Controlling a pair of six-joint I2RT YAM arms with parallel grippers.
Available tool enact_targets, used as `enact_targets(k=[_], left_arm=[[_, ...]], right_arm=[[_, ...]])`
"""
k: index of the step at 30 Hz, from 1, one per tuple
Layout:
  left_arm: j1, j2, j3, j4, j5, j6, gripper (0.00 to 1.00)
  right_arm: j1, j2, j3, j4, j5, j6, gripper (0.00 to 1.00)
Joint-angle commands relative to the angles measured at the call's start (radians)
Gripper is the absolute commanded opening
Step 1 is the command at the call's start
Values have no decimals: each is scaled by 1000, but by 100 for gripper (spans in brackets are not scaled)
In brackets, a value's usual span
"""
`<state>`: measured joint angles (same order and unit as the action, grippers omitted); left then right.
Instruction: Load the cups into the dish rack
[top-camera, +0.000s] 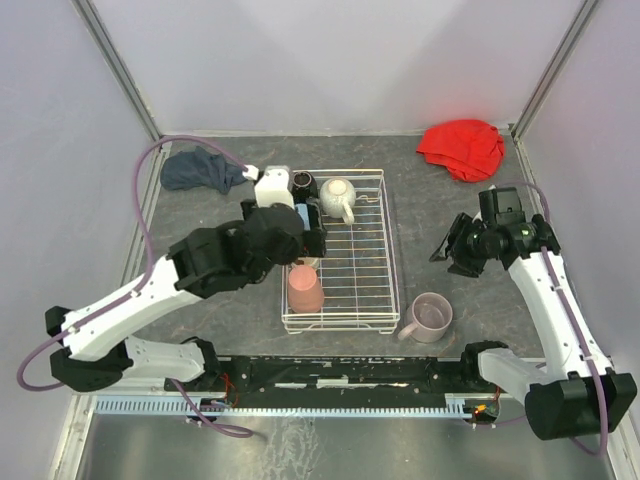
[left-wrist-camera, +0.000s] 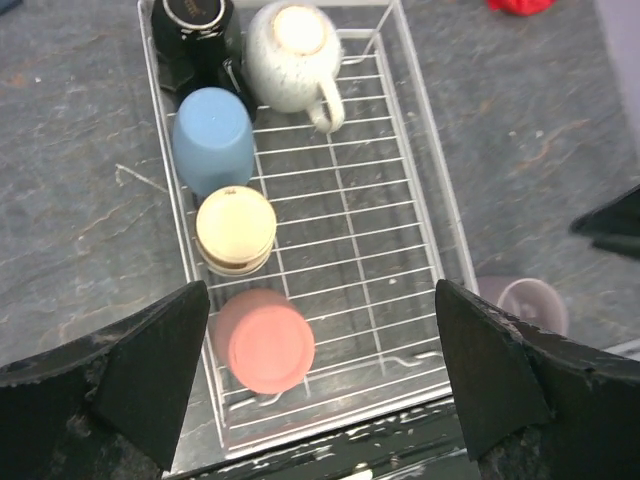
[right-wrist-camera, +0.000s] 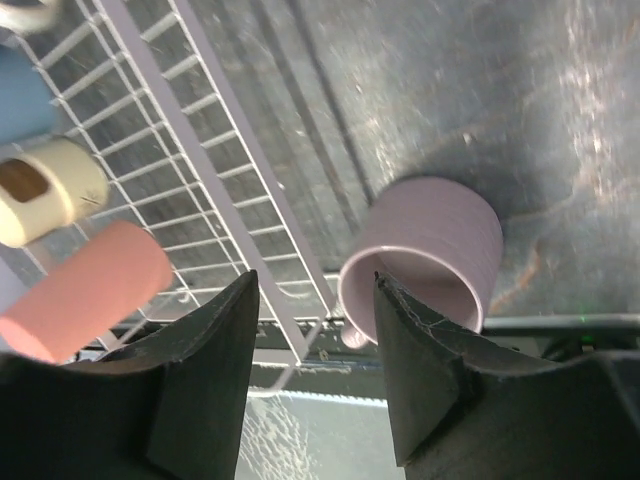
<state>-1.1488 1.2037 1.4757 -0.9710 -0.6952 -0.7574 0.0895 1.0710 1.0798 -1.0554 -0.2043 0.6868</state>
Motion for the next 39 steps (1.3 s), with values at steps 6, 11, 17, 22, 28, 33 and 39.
enact_targets(k=[6,11,17,22,28,33,39], left_arm=[[219,-60,36,257,440,142,99],[260,48,110,220,632,184,99],[278,84,71,313,808,176,100],[322,32,-9,404,878,135,100],[365,0,-31,384,885,148,100],[385,-13,-51,384,898,150,100],[403,4,-48,389,942,142,100]], right_arm=[[71,-61,-85,-117,89,84,56],[126,-43,-125,-94,109,142,56],[180,2,-162,-37,146,209,58],[195,36,-216,25,157,254,58],[203,60,-262,76,170,301,58],[205,113,-266,119,175,312,58],[215,180,-276,160,181,319,57]])
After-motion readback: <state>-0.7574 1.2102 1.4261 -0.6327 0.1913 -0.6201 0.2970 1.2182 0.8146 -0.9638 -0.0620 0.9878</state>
